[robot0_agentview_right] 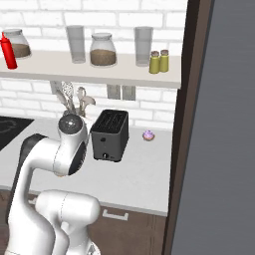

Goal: Put the shaker and condiment bottle from the counter next to their counterparts in the cabinet.

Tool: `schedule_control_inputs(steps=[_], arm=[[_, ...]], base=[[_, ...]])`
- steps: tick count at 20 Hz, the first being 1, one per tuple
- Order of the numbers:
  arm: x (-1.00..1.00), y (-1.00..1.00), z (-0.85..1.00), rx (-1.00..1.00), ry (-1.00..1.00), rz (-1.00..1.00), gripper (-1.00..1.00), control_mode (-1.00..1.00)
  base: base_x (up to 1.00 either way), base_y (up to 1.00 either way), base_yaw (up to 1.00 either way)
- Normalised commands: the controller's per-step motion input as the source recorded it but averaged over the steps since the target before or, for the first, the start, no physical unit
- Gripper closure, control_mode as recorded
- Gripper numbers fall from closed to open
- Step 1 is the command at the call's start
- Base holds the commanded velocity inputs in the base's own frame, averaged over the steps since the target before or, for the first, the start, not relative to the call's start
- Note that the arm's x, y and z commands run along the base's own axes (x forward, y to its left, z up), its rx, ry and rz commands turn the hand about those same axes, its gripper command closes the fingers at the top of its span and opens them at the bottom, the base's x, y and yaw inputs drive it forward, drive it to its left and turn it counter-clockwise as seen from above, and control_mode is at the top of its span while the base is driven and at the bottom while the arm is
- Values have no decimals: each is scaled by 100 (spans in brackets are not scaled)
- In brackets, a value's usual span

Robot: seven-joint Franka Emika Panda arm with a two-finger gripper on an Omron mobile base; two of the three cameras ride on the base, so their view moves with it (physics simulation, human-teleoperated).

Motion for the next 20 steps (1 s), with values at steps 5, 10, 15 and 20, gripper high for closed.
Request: schedule_control_inputs(steps=[5,10,15,20], arm=[[0,0,-48,13,0,5,-100,-100],[0,0,-38,21,0,7,-100,-100],[1,8,-35,7,-2,1,-100,-100],[5,26,-34,0,-5,0,-100,-100]], base=[[0,0,0],[0,0,0],[0,0,0],[0,0,0]])
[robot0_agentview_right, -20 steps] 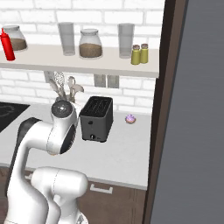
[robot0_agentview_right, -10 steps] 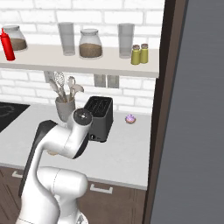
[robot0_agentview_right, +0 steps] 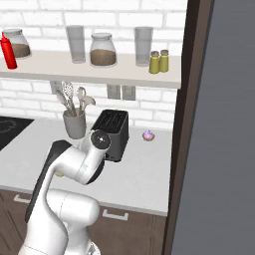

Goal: Put the shaker and condiment bottle from the counter next to their counterparts in the cabinet.

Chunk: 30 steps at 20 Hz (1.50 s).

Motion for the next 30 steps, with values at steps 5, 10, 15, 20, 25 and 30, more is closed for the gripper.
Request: schedule_control_inputs(steps=[5,10,15,20,25,30], arm=[[0,23,-26,2,-5,0,-100,-100],[0,12,-22,6,-3,0,-100,-100],[0,10,-22,9,0,0,-100,-100],[1,19,-30,13,0,1,-100,-100],[5,20,-24,12,0,1,-100,-100],[1,28,-28,6,0,0,-100,-100]], base=[[0,0,0],[0,0,0],[0,0,0],[0,0,0],[0,0,0],[0,0,0]])
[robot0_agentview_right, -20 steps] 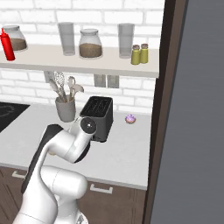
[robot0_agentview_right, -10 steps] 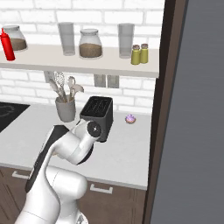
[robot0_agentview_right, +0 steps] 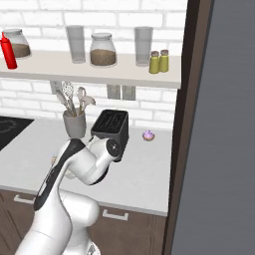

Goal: Put the shaker and condiment bottle from the counter next to their counterparts in the cabinet.

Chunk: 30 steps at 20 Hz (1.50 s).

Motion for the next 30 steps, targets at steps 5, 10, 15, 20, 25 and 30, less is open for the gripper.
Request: schedule_control_inputs(steps=[5,10,15,20,25,30], arm=[[0,49,-55,-1,0,0,-100,-100],[0,48,-57,-4,0,0,-100,-100],[0,34,-46,-1,0,0,-100,-100],[0,18,-42,0,-1,0,-100,-100],[0,10,-42,0,-3,0,-100,-100],[0,11,-40,0,-2,0,-100,-100]], base=[[0,0,0],[0,0,0],[0,0,0],[0,0,0],[0,0,0],[0,0,0]])
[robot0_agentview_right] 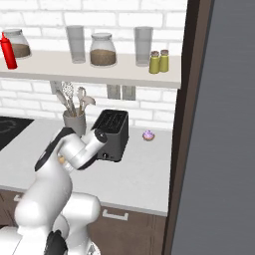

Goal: Put the shaker and condiment bottle from the counter next to their counterparts in the cabinet.

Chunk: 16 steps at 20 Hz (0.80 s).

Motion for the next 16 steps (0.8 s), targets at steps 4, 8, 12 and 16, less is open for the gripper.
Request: schedule_control_inputs(steps=[4,8,12,16], arm=[[0,17,-38,0,-2,0,-100,-100],[-1,21,-35,0,-4,0,-100,-100],[-3,15,-37,0,-4,-2,-100,-100],[-3,15,-36,0,-3,-2,-100,-100]], base=[[0,0,0],[0,0,0],[0,0,0],[0,0,0]])
